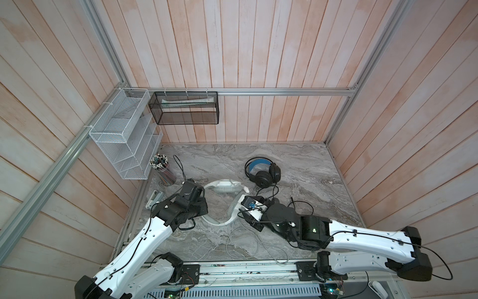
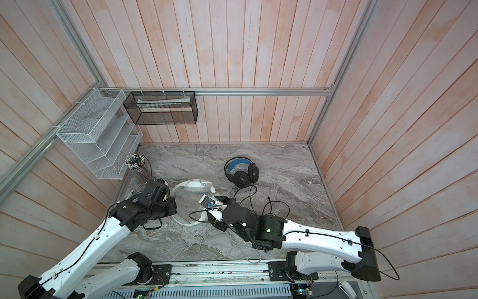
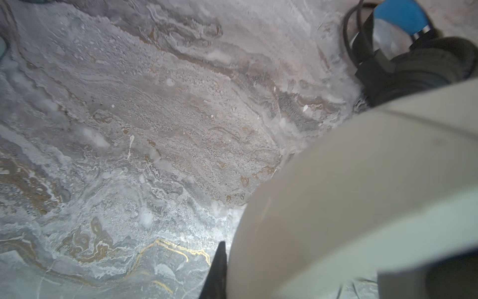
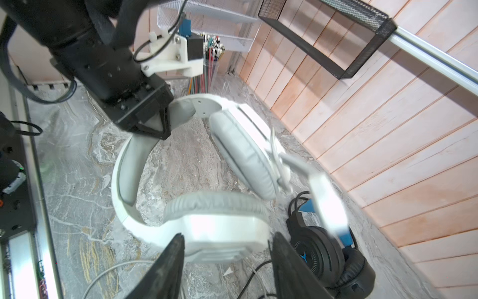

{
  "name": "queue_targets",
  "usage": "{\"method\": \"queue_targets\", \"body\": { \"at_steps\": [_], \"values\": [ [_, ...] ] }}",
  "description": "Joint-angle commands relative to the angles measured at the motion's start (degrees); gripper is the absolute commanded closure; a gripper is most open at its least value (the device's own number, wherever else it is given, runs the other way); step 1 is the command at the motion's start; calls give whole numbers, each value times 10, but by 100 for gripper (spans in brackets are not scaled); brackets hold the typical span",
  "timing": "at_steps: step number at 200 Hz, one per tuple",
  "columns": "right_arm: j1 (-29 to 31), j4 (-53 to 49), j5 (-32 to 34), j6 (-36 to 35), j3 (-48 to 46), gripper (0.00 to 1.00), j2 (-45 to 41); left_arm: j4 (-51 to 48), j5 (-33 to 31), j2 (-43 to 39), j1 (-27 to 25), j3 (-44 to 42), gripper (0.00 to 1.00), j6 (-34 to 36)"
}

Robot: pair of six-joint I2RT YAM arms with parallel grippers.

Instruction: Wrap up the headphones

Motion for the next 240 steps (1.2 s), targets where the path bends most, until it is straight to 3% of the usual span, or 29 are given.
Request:
{"method": "queue_targets", "body": {
  "at_steps": [1,29,59,100,109,120,144,169,202,240],
  "values": [
    [2,77,-30,41,-68,37,-62,24,-9,-26,4,131,100,-10],
    [-5,165,-21,49,-151,24,-132,-23,0,5,4,270,100,6],
    [-35,227,-38,73,-206,18,-148,-60,3,30,4,391,100,19],
    [-74,362,-152,148,-256,12,-94,-91,-6,68,4,524,100,32],
    [-74,414,-191,166,-262,4,-67,-95,-7,77,4,548,100,33],
    [-74,464,-228,187,-271,1,-40,-97,-8,85,4,570,100,35],
    [-74,558,-227,198,-299,1,-1,-102,-3,104,4,618,100,37],
    [-85,559,-190,159,-295,1,44,-112,-2,124,4,664,100,41],
    [-129,575,-176,172,-304,0,106,-125,-1,149,3,715,100,45],
    [-148,586,-231,149,-279,2,186,-125,7,166,4,739,100,46]
  ]
}}
